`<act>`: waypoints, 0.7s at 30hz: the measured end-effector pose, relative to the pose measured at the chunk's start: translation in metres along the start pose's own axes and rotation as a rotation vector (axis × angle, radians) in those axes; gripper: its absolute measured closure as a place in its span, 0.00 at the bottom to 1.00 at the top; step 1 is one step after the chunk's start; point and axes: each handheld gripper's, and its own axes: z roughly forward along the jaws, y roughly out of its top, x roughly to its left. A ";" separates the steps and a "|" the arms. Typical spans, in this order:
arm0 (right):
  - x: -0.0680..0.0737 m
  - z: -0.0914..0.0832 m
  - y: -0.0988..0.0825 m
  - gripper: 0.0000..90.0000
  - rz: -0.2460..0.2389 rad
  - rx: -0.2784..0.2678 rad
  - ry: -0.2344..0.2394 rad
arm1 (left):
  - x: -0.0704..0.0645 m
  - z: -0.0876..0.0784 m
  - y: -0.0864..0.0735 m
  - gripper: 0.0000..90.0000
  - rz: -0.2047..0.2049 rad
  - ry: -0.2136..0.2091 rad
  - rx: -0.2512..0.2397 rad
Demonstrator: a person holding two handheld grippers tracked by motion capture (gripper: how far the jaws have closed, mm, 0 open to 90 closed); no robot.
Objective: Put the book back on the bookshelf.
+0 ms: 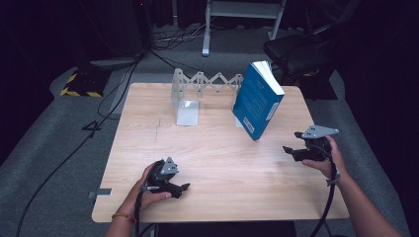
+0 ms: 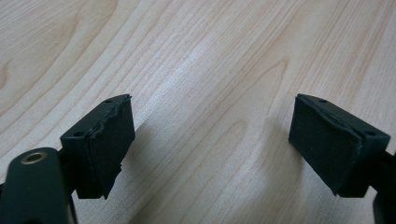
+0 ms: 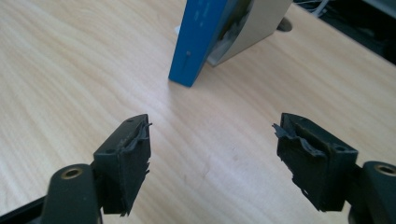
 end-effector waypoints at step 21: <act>0.004 -0.017 -0.110 0.29 0.124 0.039 0.052 | -0.001 0.000 0.000 0.16 -0.010 0.006 0.000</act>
